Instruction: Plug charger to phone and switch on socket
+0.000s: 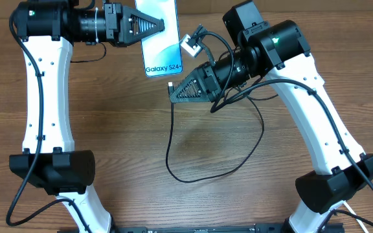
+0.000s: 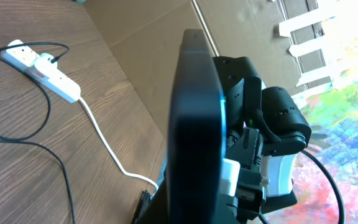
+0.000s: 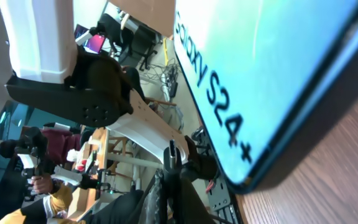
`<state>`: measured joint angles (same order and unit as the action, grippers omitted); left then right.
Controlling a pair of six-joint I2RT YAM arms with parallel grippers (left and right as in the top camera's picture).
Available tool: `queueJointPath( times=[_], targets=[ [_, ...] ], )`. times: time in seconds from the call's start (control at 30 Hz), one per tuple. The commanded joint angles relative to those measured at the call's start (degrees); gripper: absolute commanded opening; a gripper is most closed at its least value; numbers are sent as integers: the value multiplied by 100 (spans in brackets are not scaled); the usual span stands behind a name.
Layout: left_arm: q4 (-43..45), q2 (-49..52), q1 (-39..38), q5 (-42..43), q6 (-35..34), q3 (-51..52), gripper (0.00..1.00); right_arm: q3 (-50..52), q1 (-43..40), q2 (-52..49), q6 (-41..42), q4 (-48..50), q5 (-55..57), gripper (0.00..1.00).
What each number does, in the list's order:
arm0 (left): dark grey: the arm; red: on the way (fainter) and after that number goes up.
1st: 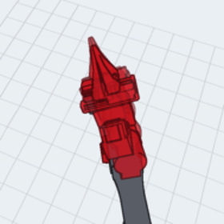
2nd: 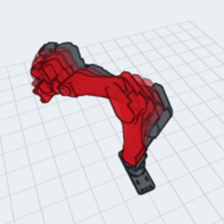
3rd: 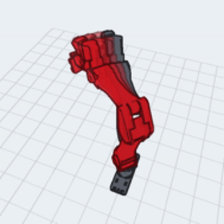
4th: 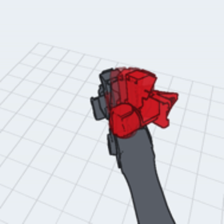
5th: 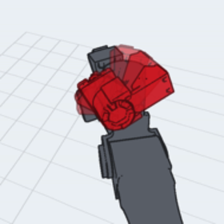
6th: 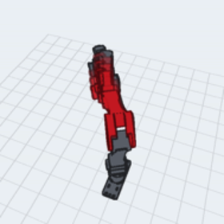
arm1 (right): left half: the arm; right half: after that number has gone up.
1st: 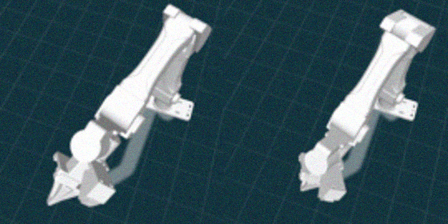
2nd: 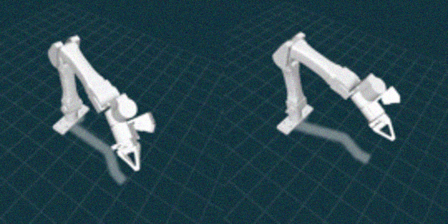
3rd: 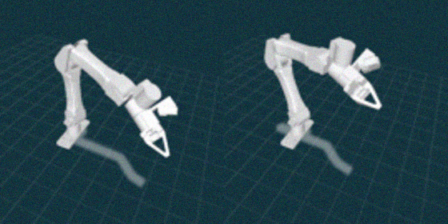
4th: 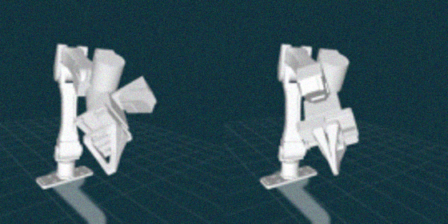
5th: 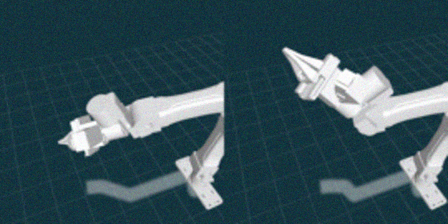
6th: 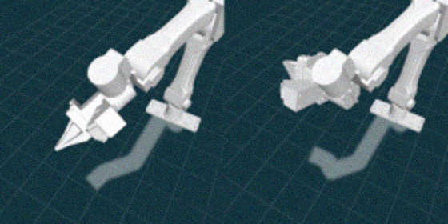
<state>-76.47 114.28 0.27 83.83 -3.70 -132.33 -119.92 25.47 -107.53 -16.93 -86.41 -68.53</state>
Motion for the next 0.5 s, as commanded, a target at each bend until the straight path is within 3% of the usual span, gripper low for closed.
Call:
queueJointPath(
  times=[0.0,0.3,0.47],
  targets=[
    [20,-17,2,328,-258,-13,4,7,-11,162,42,101,-210,4],
    [2,-17,-7,487,-317,-13,4,7,-11,162,50,131,-212,4],
    [2,-17,-11,494,-313,-13,4,7,-11,162,455,393,-212,4]
  ],
)
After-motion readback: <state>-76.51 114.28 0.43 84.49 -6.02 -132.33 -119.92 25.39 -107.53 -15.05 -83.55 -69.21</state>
